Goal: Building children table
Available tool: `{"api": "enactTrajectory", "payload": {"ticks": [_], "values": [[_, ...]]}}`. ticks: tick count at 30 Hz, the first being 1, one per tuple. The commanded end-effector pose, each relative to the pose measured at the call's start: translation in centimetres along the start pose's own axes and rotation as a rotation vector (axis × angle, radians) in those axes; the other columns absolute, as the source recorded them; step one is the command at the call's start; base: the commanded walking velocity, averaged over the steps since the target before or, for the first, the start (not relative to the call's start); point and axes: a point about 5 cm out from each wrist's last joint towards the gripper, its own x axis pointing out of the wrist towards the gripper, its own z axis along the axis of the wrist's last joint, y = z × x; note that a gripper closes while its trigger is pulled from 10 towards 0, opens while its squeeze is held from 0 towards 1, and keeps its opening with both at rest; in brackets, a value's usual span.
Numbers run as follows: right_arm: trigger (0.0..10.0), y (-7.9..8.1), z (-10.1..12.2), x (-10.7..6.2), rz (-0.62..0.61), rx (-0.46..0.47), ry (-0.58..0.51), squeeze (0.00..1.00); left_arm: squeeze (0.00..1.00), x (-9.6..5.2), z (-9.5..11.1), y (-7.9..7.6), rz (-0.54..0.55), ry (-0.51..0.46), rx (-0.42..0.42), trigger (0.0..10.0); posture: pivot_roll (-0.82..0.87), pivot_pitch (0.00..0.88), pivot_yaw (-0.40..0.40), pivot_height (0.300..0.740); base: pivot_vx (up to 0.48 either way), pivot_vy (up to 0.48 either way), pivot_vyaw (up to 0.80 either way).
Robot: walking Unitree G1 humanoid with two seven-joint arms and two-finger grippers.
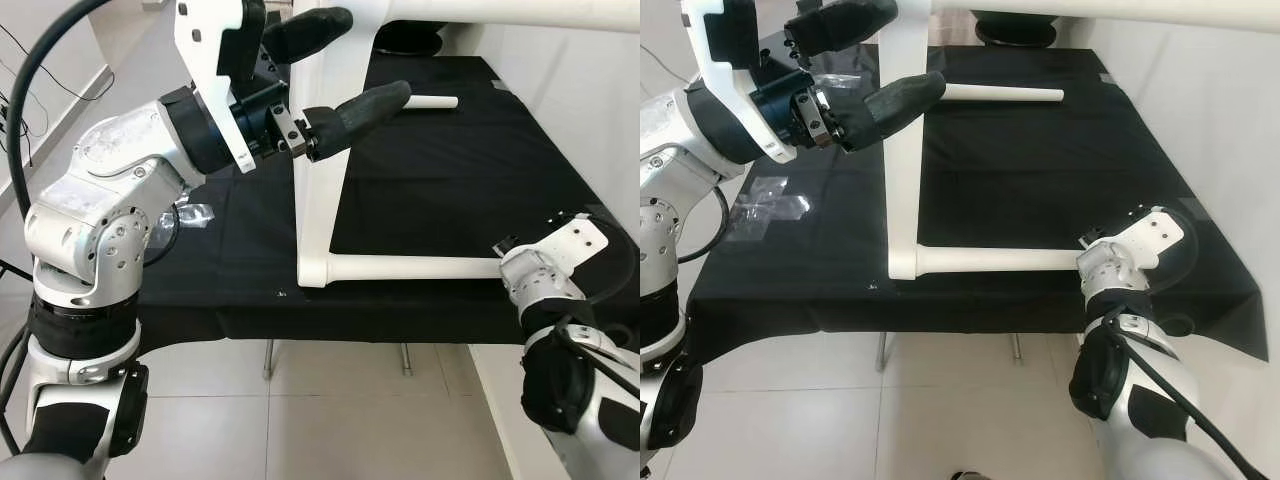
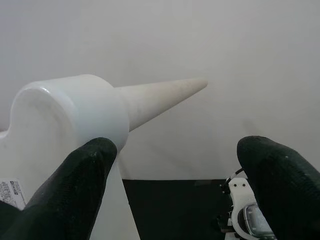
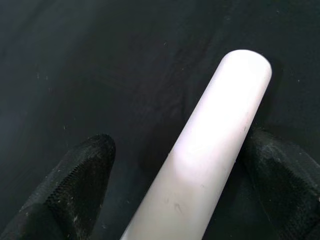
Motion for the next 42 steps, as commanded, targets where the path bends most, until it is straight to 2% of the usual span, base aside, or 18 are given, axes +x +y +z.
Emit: {"api": "enactTrajectory", "payload": {"ticks": [1, 6, 12, 20, 26, 29, 32, 42], "values": [[10.0, -0.8, -2.5, 0.2, -0.043, 0.026, 0.109, 1.0, 0.0, 0.1, -0.2, 0.1, 0.006, 0.022, -0.009, 10.0, -0.02, 0.167, -0.049, 0.74, 0.0, 0.0, 0.0], [10.0, -1.1, -1.1, 0.3, -0.086, 0.059, 0.039, 1.0, 0.0, 0.3, -0.2, -0.1, 0.005, 0.022, -0.01, 10.0, -0.02, 0.166, -0.051, 0.74, 0.0, 0.0, 0.0], [10.0, -1.4, 1.5, 0.1, -0.129, 0.042, -0.091, 1.0, 0.0, 0.3, -0.1, -0.1, 0.007, 0.025, -0.012, 10.0, -0.02, 0.172, -0.057, 0.74, 0.0, 0.0, 0.0], [10.0, -1.0, 1.9, -0.1, -0.09, -0.015, -0.09, 1.0, 0.0, -0.1, -0.3, 0.0, 0.014, 0.037, -0.021, 10.0, -0.03, 0.177, -0.062, 0.74, 0.0, 0.0, 0.0], [10.0, -2.3, 2.2, -0.1, -0.094, -0.068, -0.091, 1.0, 0.0, -0.5, -0.6, -0.1, 0.012, 0.069, -0.018, 10.0, -0.04, 0.176, -0.057, 0.74, 0.0, 0.0, 0.0], [10.0, -2.4, 2.3, -0.1, -0.092, -0.073, -0.09, 1.0, 0.0, -0.4, -0.6, -0.1, 0.011, 0.07, -0.019, 10.0, -0.04, 0.176, -0.057, 0.74, 0.0, 0.0, 0.0], [10.0, -2.6, 2.4, -0.3, -0.074, -0.091, -0.087, 1.0, 0.0, -0.4, -0.8, 0.1, 0.03, 0.117, 0.006, 10.0, -0.04, 0.179, -0.053, 0.74, 0.0, 0.0, 0.0], [10.0, -3.9, 3.7, -0.9, -0.063, -0.085, -0.105, 1.0, 0.0, -0.2, -1.1, 0.3, 0.049, 0.142, 0.012, 10.0, -0.04, 0.18, -0.047, 0.74, 0.0, 0.0, 0.0]]}}
